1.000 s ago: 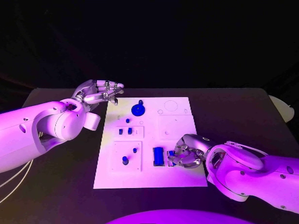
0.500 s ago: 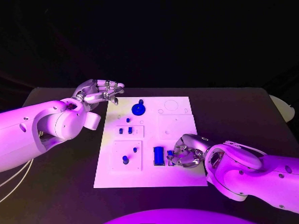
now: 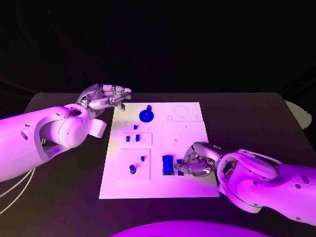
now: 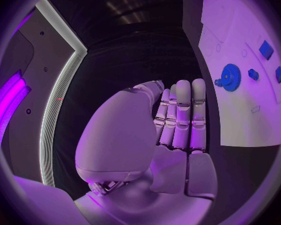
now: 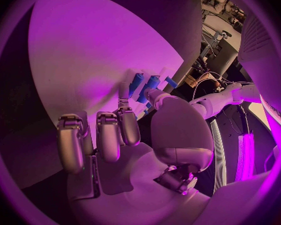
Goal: Assemble the parts on the task board
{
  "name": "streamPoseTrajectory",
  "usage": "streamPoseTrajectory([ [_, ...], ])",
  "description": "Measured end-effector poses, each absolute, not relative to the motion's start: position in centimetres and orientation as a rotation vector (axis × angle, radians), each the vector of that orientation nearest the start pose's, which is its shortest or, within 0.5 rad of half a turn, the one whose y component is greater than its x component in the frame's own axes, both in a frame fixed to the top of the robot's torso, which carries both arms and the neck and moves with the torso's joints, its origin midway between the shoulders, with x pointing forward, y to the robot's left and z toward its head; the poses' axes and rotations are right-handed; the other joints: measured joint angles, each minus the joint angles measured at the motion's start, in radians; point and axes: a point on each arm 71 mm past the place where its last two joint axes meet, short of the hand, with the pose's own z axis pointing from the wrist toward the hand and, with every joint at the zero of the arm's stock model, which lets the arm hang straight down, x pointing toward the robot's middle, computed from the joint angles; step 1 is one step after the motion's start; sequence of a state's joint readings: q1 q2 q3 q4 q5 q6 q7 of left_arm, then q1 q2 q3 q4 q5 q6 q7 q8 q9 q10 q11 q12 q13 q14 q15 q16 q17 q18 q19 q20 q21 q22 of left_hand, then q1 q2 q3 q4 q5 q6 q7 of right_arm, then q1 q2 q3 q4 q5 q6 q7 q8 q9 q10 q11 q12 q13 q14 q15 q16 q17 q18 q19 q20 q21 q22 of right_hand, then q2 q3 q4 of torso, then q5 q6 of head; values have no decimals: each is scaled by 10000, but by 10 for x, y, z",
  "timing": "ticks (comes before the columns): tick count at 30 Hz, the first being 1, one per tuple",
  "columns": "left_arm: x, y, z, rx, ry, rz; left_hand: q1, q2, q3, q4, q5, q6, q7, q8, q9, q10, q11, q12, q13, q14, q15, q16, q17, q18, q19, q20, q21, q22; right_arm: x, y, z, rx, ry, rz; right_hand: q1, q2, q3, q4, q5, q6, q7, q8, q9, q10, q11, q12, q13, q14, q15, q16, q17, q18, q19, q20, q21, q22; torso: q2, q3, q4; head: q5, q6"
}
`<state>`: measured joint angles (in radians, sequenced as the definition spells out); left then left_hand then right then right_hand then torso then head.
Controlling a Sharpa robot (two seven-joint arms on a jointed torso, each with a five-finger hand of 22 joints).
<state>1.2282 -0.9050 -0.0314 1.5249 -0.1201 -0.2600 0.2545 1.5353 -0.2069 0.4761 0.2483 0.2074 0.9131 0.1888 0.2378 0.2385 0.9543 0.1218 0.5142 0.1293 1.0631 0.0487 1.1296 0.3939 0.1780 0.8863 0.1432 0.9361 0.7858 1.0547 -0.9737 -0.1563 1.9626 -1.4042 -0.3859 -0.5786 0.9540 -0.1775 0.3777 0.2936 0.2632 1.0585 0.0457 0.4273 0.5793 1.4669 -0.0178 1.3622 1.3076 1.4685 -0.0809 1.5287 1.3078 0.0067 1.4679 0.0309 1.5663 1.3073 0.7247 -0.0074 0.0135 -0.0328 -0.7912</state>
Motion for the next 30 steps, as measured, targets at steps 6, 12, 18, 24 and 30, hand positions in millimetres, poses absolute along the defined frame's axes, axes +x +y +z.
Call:
streamPoseTrajectory([
  [6,493,236,-168,-10425,15421,-14439,0,0,0,0,0,0,0,0,0,0,0,0,0,0,0,0,0,0,0,0,0,0,350,-172,-249,1301,20216,5561,-36,39,-40,-41,0,0,0,-39,0,0,0,0,0,0,0,0,0,1,0,0,0,0,0,3,3,-5,5],
  [12,493,236,-168,-10433,15423,-14425,0,0,0,0,0,0,0,0,0,0,0,0,0,0,0,0,1,0,0,0,0,1,348,-179,-247,1313,20174,5582,832,-43,-140,-140,-159,0,0,-62,-21,0,0,-93,0,0,1,0,-1,0,0,0,0,3,0,3,3,14,1],
  [18,493,237,-168,-10442,15422,-14409,0,0,0,0,0,0,0,0,0,0,0,0,0,0,0,0,1,0,0,0,0,2,345,-182,-246,1243,20169,5781,1268,-186,-304,-110,-405,0,0,-95,-38,0,0,-133,-1,-1,1,0,-2,1,0,0,0,8,-6,5,-10,30,-12],
  [24,493,237,-168,-10442,15425,-14410,0,0,0,0,0,0,0,0,0,0,0,0,0,0,0,0,1,0,0,0,0,1,343,-182,-245,1133,20211,6019,1268,-186,-331,-83,-451,0,0,-96,-38,0,0,-132,-1,-1,1,0,-3,0,0,0,0,7,-7,7,-11,16,-20],
  [30,493,237,-168,-10442,15428,-14410,0,0,0,0,0,0,0,0,0,0,-1,0,0,0,0,0,2,0,0,0,0,2,342,-180,-246,1054,20262,6173,1311,-230,-331,-83,-450,0,0,-96,-38,0,0,-132,-1,-1,1,0,-3,0,0,0,0,6,-7,2,-3,0,-23],
])
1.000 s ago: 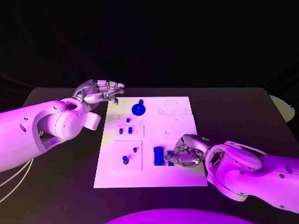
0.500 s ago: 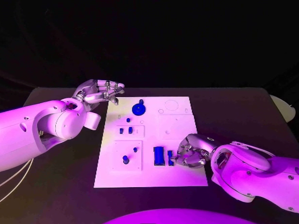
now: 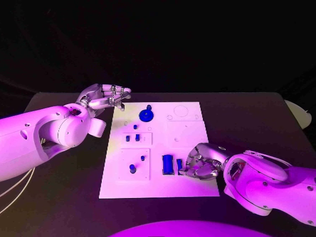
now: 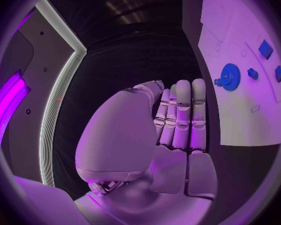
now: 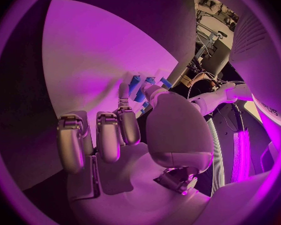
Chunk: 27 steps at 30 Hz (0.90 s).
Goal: Assemble the parts on the task board
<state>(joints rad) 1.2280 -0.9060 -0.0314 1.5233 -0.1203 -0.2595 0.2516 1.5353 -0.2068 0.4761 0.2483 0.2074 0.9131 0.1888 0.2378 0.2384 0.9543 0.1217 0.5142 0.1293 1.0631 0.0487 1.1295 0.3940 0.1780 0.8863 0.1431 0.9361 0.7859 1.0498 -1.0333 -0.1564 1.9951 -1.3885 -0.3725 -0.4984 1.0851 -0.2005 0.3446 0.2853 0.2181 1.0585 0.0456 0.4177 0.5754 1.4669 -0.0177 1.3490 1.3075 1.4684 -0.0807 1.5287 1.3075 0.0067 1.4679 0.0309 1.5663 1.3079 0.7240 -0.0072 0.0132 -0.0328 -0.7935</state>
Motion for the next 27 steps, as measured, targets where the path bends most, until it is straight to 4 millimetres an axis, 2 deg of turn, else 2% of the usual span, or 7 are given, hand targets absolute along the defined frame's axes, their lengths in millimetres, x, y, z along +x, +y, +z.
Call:
streamPoseTrajectory([
  [5,493,236,-168,-10441,15432,-14411,0,0,0,0,0,0,0,0,0,0,0,0,0,0,0,0,0,0,0,0,0,0,342,-178,-248,989,20329,6220,52,53,0,0,-55,0,0,0,0,0,0,0,0,0,0,0,-1,0,0,0,0,0,6,-7,12,-1,-15],
  [9,493,236,-168,-10442,15435,-14412,0,0,0,0,0,0,0,0,0,0,0,0,0,0,0,0,1,0,0,0,0,0,343,-176,-251,954,20414,6220,124,13,-31,-24,-56,0,0,0,0,0,0,0,0,0,0,0,-1,0,0,0,0,-1,7,-12,13,-1,-24],
  [14,493,237,-168,-10443,15437,-14409,0,0,0,0,0,0,0,0,0,0,0,0,0,0,0,0,0,0,0,0,0,0,345,-178,-255,980,20490,6107,225,100,-55,0,-56,0,0,0,2,0,0,0,0,0,0,0,-1,0,0,0,0,-2,11,-12,15,25,-35],
  [27,493,237,-169,-10449,15436,-14398,0,0,0,0,0,0,0,0,0,0,0,0,0,0,0,0,1,1,0,0,0,0,347,-179,-257,977,20432,6035,273,148,-83,28,-56,37,-37,45,-41,0,0,1,-1,0,0,0,-2,0,0,0,0,-4,11,1,1,59,-23],
])
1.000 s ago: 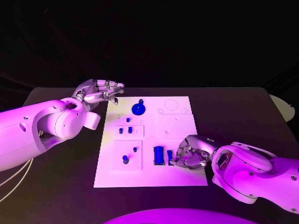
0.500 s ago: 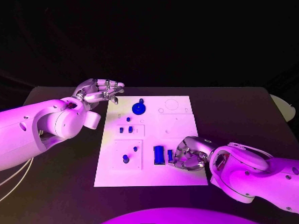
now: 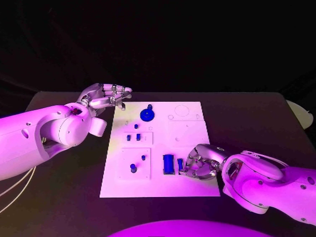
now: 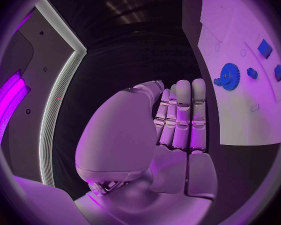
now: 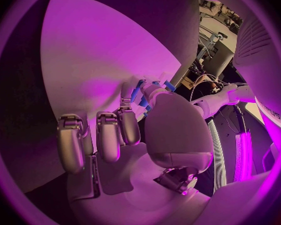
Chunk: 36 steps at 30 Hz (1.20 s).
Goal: Assemble the parts on the task board
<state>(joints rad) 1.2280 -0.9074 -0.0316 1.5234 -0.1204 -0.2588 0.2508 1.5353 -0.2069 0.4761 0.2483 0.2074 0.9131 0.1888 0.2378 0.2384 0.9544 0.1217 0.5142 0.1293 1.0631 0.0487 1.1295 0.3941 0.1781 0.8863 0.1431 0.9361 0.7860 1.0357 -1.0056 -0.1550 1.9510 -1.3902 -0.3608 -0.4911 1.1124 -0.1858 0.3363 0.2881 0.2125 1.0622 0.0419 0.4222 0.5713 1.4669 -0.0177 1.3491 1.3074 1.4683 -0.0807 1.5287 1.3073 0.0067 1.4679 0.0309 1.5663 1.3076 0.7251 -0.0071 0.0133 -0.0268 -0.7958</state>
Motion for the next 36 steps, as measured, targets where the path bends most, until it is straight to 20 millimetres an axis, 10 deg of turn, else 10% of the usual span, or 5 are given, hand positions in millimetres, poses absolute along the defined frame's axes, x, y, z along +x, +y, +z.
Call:
streamPoseTrajectory([
  [6,493,237,-169,-10453,15441,-14390,0,0,0,0,0,0,0,0,0,0,0,0,0,0,0,0,0,-1,0,0,0,0,345,-181,-255,976,20396,6112,0,0,-117,23,0,-10,10,-56,4,0,0,-89,0,0,0,0,0,0,0,0,0,0,-7,0,-1,0,27],
  [17,492,238,-174,-10513,15494,-14377,-223,-54,26,-25,0,-58,15,0,8,0,0,0,0,0,0,-49,-12,-1,0,0,-50,-26,378,-204,-229,2212,18960,7455,1027,41,-385,-51,142,-884,512,-644,-175,-704,290,-2251,-1,-17,207,-671,8,169,-17,126,-1400,-2,-81,-42,11,-93,238],
  [20,492,237,-177,-10597,15473,-14415,-330,-145,-42,42,0,-73,1,0,8,0,0,0,0,-35,36,-134,-44,-1,0,0,-155,-67,399,-216,-220,3128,18338,8168,1512,83,-383,-57,142,-1170,625,-783,-207,-1653,402,-4226,-664,-54,272,-1460,-757,565,-365,290,-3130,-3,-142,-73,20,-150,351],
  [26,496,239,-183,-10987,15196,-14485,-477,-212,-81,145,0,-153,12,0,30,-73,-2,21,-21,-709,91,-850,-328,-1,-374,143,-709,-346,436,-228,-214,4964,17346,9515,2429,162,-29,-149,7,-1889,1024,-1183,-341,-3761,824,-8485,-3484,-2155,713,-5895,-5667,1639,-3381,615,-9933,-1323,-304,-151,24,-238,702],
  [36,515,246,-199,-12137,14066,-14389,-576,-305,281,245,-28,-636,-221,164,218,519,290,-2131,-687,-1552,590,-5786,-1808,-2,-1835,1244,-5150,-3255,507,-234,-219,7776,15449,11026,2960,93,1221,-278,-478,-2153,1518,-1992,-1022,-4296,1552,-12039,-8451,-4624,1725,-11254,-8433,1636,-4933,1580,-14119,-5102,-638,-221,-42,-244,1526],
])
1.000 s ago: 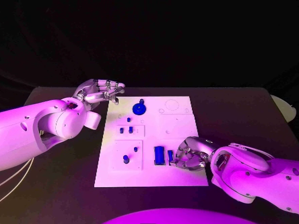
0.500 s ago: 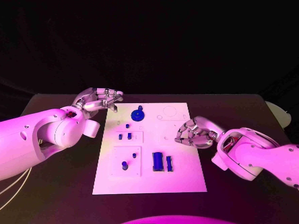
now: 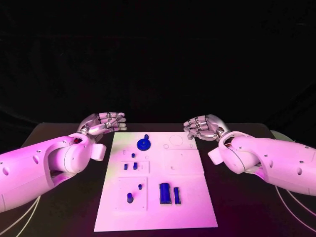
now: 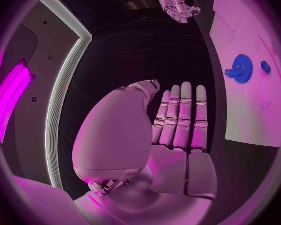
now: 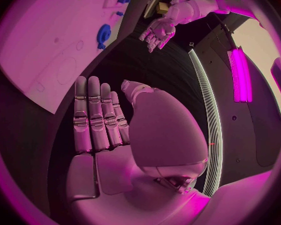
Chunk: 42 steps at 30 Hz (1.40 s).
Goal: Assemble the parts on the task board
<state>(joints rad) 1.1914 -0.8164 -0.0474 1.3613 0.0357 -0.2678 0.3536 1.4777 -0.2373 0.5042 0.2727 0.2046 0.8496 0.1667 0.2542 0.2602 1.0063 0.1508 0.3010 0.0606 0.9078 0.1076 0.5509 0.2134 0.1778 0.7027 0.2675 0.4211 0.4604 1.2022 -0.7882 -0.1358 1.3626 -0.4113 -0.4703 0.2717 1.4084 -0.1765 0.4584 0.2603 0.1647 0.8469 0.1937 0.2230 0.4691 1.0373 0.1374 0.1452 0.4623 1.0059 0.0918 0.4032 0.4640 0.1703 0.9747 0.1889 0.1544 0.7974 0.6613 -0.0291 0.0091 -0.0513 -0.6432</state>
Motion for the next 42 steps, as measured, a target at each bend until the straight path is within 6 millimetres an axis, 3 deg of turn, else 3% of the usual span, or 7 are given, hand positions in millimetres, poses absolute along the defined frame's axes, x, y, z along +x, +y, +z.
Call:
streamPoseTrajectory([
  [9,531,242,-212,-12503,13275,-14194,-152,114,-440,-178,-18,-374,-157,-370,-273,-581,230,-2063,10,-1338,673,-2626,-757,-324,-371,222,-2440,-1906,542,-235,-226,9044,14427,11616,-283,383,183,-480,-61,30,50,-470,-546,74,172,-797,-2387,-115,256,-1621,-1186,-2,-281,358,-914,-2392,-248,56,66,138,355],
  [14,530,243,-213,-12542,13298,-14145,-2531,1283,-2717,-1426,-1019,-4331,-904,-1445,-1419,-5222,-619,-2588,-290,-5103,-152,-4093,-1450,-1104,-3585,-1202,-3358,-3279,539,-234,-225,9117,14421,11685,-2573,1065,-2140,-1532,-846,-4084,-916,-1341,-2584,-3386,-555,-1125,-3543,-4959,-299,-2837,-2906,-735,-4951,-724,-1227,-5204,-270,62,62,144,355],
  [19,519,232,-219,-12692,13460,-14188,-4898,1908,-4050,-2186,-1613,-6733,-1344,-2075,-2105,-8017,-1136,-2816,-473,-7394,-688,-4910,-1842,-1411,-5568,-2049,-3849,-4044,526,-224,-229,9489,14386,12035,-4841,1450,-3495,-2126,-1290,-6517,-1483,-1833,-3753,-7223,-1011,-1269,-4141,-7790,-641,-3503,-3870,-1208,-7617,-1369,-1383,-6741,-480,111,27,252,372],
  [21,514,226,-221,-12743,13493,-14188,-6541,2041,-4341,-2339,-1740,-7244,-1439,-2212,-2246,-8605,-1248,-2868,-510,-7885,-800,-5086,-1928,-1410,-5988,-2231,-3958,-4203,518,-217,-230,9709,14311,12244,-7480,1549,-3852,-2288,-1405,-7161,-1630,-1966,-4064,-8265,-1133,-1346,-4301,-8540,-730,-3677,-4124,-1333,-8322,-1541,-1410,-7149,-605,143,7,314,385],
  [25,499,212,-224,-12825,13468,-14075,-10339,2201,-4669,-2532,-1852,-7840,-1553,-2353,-2416,-9300,-1379,-2896,-552,-8449,-933,-5289,-2025,-1570,-6480,-2442,-4038,-4400,498,-203,-229,10343,13938,12723,-10626,1653,-4184,-2464,-1509,-7794,-1775,-2058,-4368,-9283,-1250,-1346,-4458,-9276,-822,-3843,-4374,-1487,-9003,-1713,-1457,-7549,-873,214,-37,435,416],
  [29,480,198,-229,-12862,13358,-13729,-12449,2284,-4831,-2640,-1931,-8141,-1619,-2433,-2504,-9672,-1434,-2942,-572,-8731,-1024,-5376,-2077,-1569,-6717,-2564,-4106,-4493,479,-192,-228,11037,13508,12936,-12276,1708,-4355,-2551,-1559,-8095,-1883,-2105,-4521,-9802,-1315,-1386,-4538,-9643,-870,-3911,-4501,-1489,-9344,-1815,-1457,-7749,-1059,264,-74,499,429],
  [42,462,191,-228,-12563,12625,-12547,-14714,2382,-4988,-2741,-2012,-8443,-1669,-2489,-2589,-10026,-1505,-2944,-596,-9042,-1073,-5474,-2120,-1721,-6993,-2675,-4152,-4590,462,-191,-226,12083,12539,12427,-14027,1763,-4531,-2618,-1614,-8434,-1937,-2196,-4674,-10320,-1374,-1386,-4612,-10008,-920,-3965,-4625,-1640,-9699,-1886,-1495,-7956,-1164,290,-91,513,432],
])
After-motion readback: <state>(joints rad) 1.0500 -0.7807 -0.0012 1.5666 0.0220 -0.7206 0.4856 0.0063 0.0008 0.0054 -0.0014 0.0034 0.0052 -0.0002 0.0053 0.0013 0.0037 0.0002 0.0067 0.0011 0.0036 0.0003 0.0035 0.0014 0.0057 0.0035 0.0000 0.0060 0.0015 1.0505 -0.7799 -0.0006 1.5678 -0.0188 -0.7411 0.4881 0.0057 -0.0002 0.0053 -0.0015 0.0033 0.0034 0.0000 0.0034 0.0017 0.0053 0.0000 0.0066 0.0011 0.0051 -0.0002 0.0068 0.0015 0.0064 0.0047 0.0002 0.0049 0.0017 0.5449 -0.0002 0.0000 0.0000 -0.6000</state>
